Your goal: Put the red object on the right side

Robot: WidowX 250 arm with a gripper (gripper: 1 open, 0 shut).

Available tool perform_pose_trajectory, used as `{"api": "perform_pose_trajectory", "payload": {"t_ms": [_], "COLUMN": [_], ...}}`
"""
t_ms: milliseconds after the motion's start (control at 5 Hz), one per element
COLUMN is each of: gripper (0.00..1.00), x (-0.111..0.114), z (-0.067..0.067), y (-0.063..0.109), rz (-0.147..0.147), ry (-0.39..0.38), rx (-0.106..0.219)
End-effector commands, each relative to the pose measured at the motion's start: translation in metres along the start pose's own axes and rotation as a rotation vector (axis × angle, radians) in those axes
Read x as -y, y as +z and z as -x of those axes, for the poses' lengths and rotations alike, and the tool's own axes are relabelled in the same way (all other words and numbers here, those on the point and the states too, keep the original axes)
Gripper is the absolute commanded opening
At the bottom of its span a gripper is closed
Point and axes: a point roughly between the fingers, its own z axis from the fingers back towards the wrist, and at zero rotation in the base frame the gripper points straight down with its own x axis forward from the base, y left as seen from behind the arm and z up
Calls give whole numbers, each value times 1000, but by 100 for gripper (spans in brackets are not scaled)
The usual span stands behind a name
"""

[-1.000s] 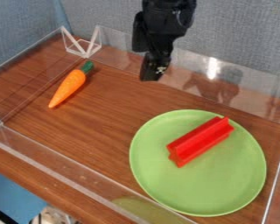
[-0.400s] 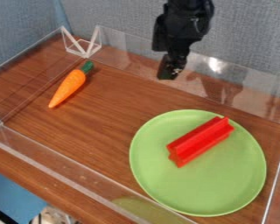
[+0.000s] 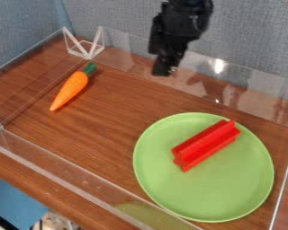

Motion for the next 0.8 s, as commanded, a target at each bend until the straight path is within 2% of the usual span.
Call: {"api": "perform_pose_trajectory", "payload": {"t_ms": [0,200,400,600], "gripper": [0,0,100,100], "x": [0,20,31,25], "z": [-1,-13,-11,3], "y": [47,65,61,54], "rz": [-70,-89,-63,-60], "ry": [41,18,3,-55], "rx": [53,74,74,97]}}
